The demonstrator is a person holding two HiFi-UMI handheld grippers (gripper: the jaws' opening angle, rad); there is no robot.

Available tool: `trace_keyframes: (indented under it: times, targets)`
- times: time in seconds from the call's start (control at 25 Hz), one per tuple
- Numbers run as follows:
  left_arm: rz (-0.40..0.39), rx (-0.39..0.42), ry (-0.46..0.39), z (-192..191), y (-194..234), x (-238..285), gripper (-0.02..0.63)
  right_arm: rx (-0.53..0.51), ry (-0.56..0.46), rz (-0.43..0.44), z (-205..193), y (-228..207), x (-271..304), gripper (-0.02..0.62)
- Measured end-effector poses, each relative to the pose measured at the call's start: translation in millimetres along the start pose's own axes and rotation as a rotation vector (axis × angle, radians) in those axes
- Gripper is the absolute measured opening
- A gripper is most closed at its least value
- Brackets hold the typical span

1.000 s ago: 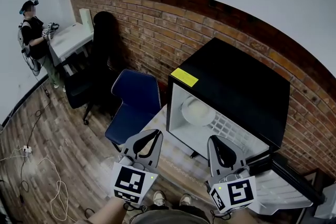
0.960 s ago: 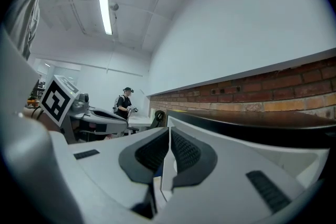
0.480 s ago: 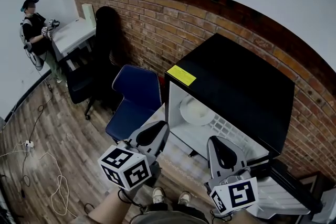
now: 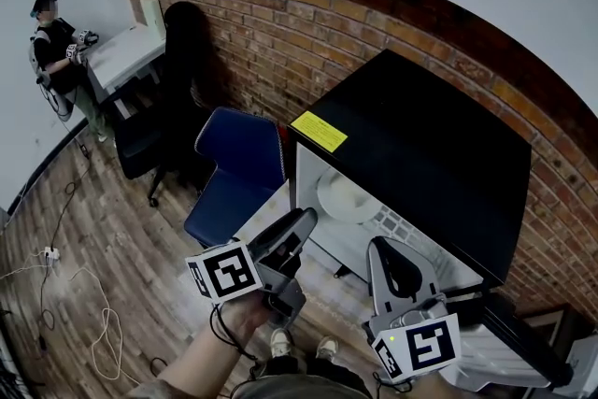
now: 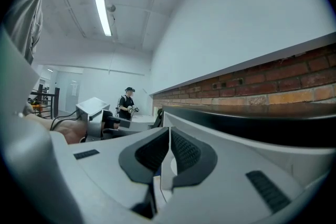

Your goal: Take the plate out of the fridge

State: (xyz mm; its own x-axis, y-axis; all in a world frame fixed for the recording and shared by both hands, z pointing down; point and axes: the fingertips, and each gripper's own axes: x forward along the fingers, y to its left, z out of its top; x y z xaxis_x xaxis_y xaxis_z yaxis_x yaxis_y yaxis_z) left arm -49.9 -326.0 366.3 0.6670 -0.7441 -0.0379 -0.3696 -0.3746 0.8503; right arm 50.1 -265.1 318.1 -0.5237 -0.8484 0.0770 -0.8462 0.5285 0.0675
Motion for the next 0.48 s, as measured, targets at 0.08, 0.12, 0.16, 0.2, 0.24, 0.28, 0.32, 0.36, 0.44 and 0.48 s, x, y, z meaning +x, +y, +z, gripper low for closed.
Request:
trace_keyframes:
  times: [0.08,0.12,0.16,0.2,0.24,0.28,0.32,0.36,0.44,0.48]
  targets:
    - [-0.003,-0.086,0.018,-7,12,9,0.178,-0.002,0.001,0.003,-1,-1,4,0.031]
    - [0.0,-0.124,0.022,-10,18,13,0.184,-0.002,0.002,0.004,-1,-2,7,0.031]
    - [0.004,-0.156,0.023,-13,24,18,0.187,-0.003,0.004,0.006,-2,-2,9,0.031]
    - [0.009,-0.185,0.022,-15,30,22,0.189,-0.003,0.006,0.007,-3,-3,11,0.031]
    - [0.015,-0.211,0.02,-16,36,25,0.189,-0.002,0.008,0.01,-3,-2,13,0.031]
    - [0.019,-0.237,0.019,-18,42,29,0.189,-0.002,0.008,0.012,-4,-2,15,0.031]
    - [0.024,-0.26,0.019,-19,48,32,0.189,-0.001,0.008,0.015,-4,-1,17,0.031]
    - [0.029,-0.276,0.023,-21,54,35,0.189,-0.001,0.009,0.017,-4,0,19,0.031]
    - [0.041,-0.289,0.042,-26,65,40,0.189,0.002,0.01,0.022,-4,2,22,0.031]
    - [0.049,-0.297,0.053,-30,70,43,0.189,0.003,0.011,0.024,-4,3,23,0.031]
